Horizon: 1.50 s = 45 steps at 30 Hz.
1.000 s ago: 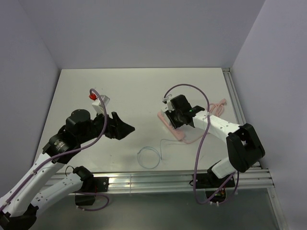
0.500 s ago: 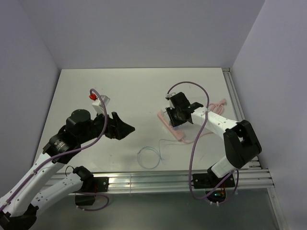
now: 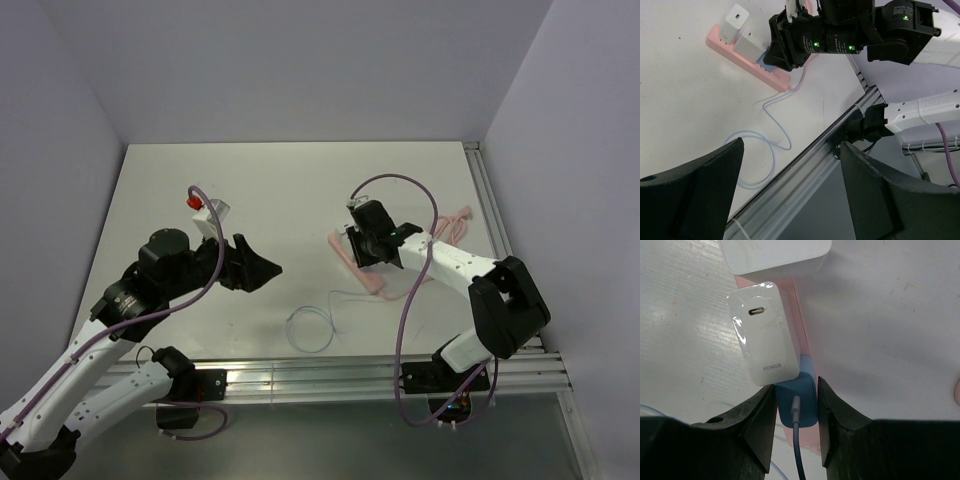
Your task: Insert the plug
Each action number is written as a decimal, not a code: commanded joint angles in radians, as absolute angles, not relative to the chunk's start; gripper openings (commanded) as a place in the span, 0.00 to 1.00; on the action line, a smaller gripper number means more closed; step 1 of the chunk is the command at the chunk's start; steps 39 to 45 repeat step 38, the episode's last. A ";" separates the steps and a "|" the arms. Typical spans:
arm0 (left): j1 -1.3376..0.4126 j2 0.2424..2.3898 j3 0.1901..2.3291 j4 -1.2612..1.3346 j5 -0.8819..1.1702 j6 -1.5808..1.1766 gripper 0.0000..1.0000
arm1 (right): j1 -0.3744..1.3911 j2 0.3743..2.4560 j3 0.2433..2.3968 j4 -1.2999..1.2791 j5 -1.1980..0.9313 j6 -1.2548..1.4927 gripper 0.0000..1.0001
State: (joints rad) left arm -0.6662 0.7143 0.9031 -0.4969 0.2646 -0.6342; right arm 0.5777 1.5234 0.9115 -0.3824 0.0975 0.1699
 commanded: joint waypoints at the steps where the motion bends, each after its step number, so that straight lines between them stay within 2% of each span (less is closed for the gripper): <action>1: -0.664 0.698 0.917 -0.480 0.264 -0.630 0.83 | 0.629 1.623 0.858 -0.356 -0.029 0.345 0.09; 2: -0.664 0.698 0.920 -0.482 0.259 -0.627 0.83 | 0.638 1.609 0.856 -0.354 -0.017 0.342 0.17; 3: -0.666 0.696 0.919 -0.483 0.258 -0.627 0.83 | 0.641 1.582 0.854 -0.356 -0.002 0.338 0.35; 5: -0.664 0.698 0.913 -0.477 0.264 -0.632 0.83 | 0.643 1.562 0.861 -0.379 0.038 0.322 0.49; 10: -0.664 0.696 0.897 -0.446 0.287 -0.652 0.83 | 0.646 1.528 0.930 -0.452 0.092 0.267 0.56; 16: -0.664 0.696 0.899 -0.453 0.284 -0.655 0.83 | 0.647 1.431 0.940 -0.463 0.093 0.261 0.69; 17: -0.664 0.699 0.899 -0.454 0.282 -0.655 0.83 | 0.647 1.402 0.934 -0.460 0.106 0.261 0.78; 18: -0.666 0.703 0.900 -0.456 0.278 -0.657 0.83 | 0.647 1.387 0.931 -0.457 0.115 0.262 0.79; 19: -0.664 0.706 0.897 -0.457 0.273 -0.660 0.83 | 0.647 1.372 0.928 -0.456 0.127 0.264 0.89; 20: -0.666 0.712 0.896 -0.454 0.273 -0.663 0.83 | 0.647 1.344 0.930 -0.456 0.153 0.264 0.91; 21: -0.666 0.716 0.893 -0.451 0.275 -0.666 0.84 | 0.647 1.329 0.934 -0.456 0.172 0.267 1.00; 29: -0.664 0.735 0.832 -0.430 0.187 -0.729 0.87 | 0.637 1.162 0.973 -0.537 0.390 0.363 1.00; 34: -0.664 0.703 0.726 -0.388 0.121 -0.822 0.88 | 0.637 0.987 0.827 -0.471 0.305 0.481 1.00; 38: -0.661 0.670 0.615 -0.270 0.196 -0.911 0.89 | 0.638 0.795 0.678 -0.396 0.204 0.572 1.00; 45: -0.661 0.670 0.615 -0.270 0.196 -0.911 0.89 | 0.638 0.795 0.678 -0.396 0.204 0.572 1.00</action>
